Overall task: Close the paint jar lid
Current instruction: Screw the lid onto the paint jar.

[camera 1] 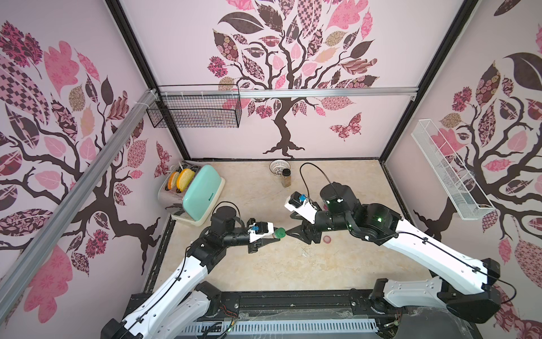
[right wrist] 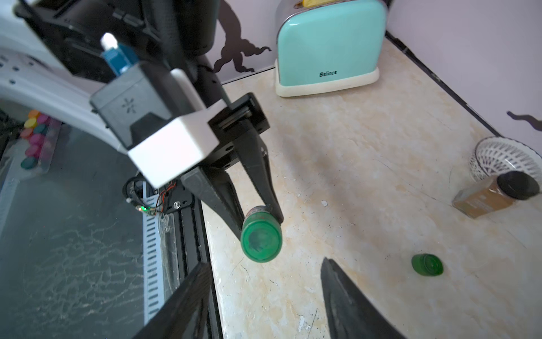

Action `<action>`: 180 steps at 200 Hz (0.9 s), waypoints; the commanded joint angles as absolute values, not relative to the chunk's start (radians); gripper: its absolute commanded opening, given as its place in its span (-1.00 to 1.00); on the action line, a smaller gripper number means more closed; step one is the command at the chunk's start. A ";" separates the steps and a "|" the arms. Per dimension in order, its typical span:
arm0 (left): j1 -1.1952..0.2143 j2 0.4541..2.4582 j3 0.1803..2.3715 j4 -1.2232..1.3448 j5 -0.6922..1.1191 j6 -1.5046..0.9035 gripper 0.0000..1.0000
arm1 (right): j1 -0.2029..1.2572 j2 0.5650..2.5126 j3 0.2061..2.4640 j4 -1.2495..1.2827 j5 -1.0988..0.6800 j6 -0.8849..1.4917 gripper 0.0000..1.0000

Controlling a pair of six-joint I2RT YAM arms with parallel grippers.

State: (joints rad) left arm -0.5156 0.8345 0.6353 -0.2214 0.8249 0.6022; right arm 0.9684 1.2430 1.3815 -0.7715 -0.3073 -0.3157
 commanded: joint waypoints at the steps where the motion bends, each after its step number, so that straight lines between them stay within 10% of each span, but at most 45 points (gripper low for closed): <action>1: -0.517 0.827 0.644 -0.206 0.850 0.603 -0.58 | 0.970 1.286 1.407 -0.829 -0.374 -0.481 0.27; 95: -0.518 0.833 0.644 -0.206 0.851 0.606 -0.58 | 0.999 1.380 1.420 -0.793 -0.321 -0.488 0.11; 180: -0.517 0.840 0.644 -0.206 0.853 0.606 -0.58 | 1.000 1.390 1.425 -0.748 -0.288 -0.384 -0.55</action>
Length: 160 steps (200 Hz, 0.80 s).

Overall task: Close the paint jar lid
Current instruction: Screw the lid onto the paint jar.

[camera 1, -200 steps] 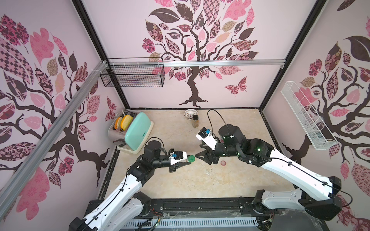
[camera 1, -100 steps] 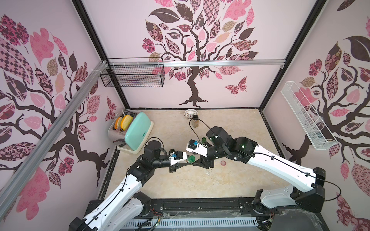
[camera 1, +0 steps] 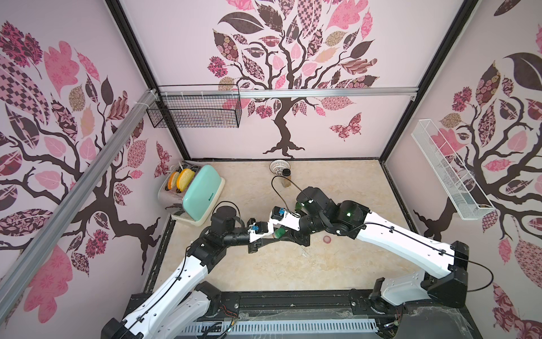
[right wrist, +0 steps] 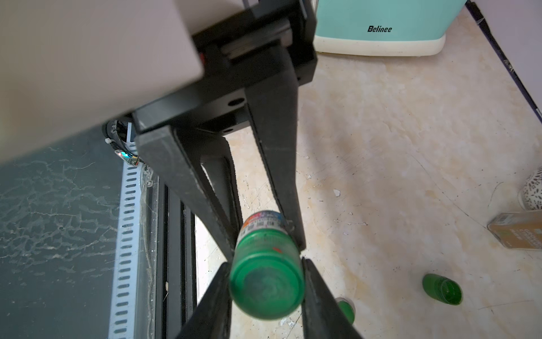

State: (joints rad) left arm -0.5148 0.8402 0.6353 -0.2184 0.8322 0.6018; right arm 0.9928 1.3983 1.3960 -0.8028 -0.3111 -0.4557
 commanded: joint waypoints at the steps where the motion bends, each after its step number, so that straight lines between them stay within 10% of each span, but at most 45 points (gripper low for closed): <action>1: -0.517 0.840 0.644 -0.206 0.852 0.605 -0.58 | 1.000 1.390 1.425 -0.747 -0.287 -0.381 -0.56; 95: -0.517 0.829 0.641 -0.202 0.827 0.609 -0.60 | 1.023 1.401 1.443 -0.736 -0.189 0.055 -0.82; 160: -0.517 0.821 0.638 -0.194 0.833 0.604 -0.60 | 1.023 1.327 1.465 -0.899 -0.198 -0.358 0.33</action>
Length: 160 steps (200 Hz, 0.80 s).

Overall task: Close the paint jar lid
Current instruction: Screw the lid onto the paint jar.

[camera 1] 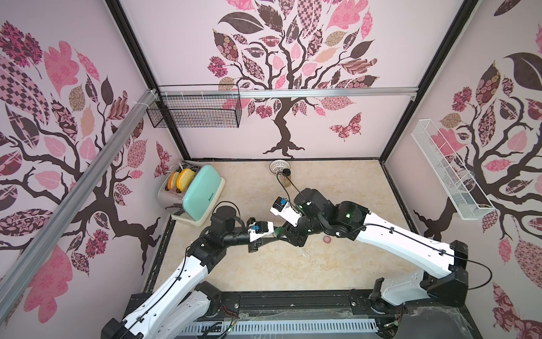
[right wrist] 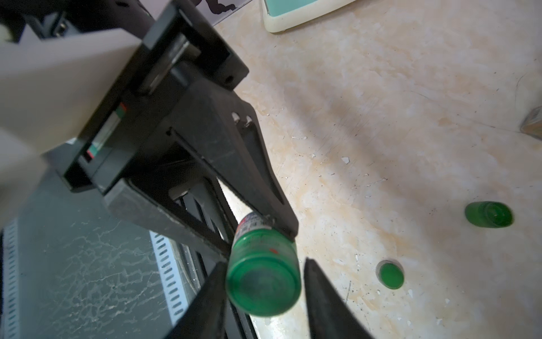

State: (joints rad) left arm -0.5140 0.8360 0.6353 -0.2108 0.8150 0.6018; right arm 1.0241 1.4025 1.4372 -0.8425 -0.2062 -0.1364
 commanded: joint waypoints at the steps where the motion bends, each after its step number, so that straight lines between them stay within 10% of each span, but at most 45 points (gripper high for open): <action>1: -0.517 0.821 0.638 -0.195 0.834 0.604 -0.60 | 1.023 1.323 1.463 -0.898 -0.197 -0.366 0.34; 160: -0.518 0.826 0.638 -0.195 0.848 0.603 -0.59 | 1.011 1.394 1.450 -0.831 -0.262 -0.531 0.01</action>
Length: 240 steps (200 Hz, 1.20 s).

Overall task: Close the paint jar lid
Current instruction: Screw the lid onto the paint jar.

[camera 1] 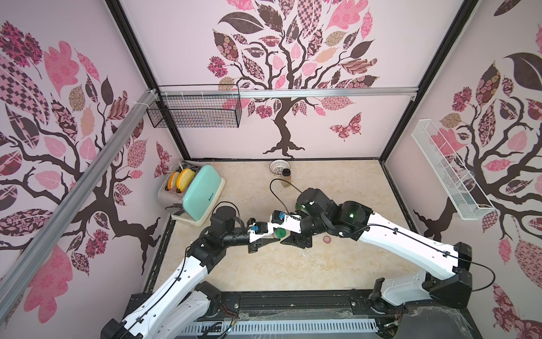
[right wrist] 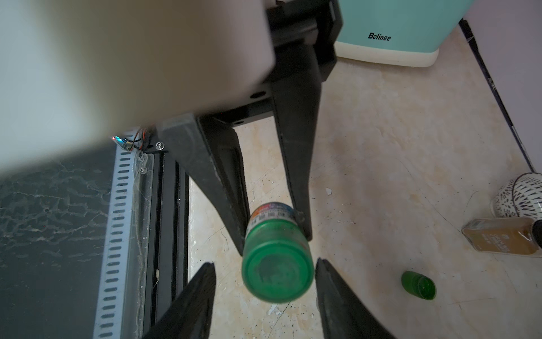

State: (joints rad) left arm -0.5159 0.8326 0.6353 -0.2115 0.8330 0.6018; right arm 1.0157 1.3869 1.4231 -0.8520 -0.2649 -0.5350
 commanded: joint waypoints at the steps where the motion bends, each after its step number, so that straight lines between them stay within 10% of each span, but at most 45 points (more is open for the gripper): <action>1: -0.518 0.826 0.637 -0.196 0.848 0.603 -0.59 | 1.011 1.395 1.450 -0.830 -0.261 -0.530 0.00; 140: -0.517 0.816 0.637 -0.197 0.835 0.606 -0.59 | 1.011 1.440 1.490 -0.772 -0.213 -0.179 -0.99; 240: -0.518 0.803 0.634 -0.201 0.808 0.612 -0.59 | 1.027 1.476 1.487 -0.761 -0.116 0.339 -1.00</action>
State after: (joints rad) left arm -0.5064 0.8288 0.6350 -0.2298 0.7525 0.6018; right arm 1.0275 1.4467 1.4620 -0.8215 -0.1680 0.2100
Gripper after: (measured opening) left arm 0.319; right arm 0.330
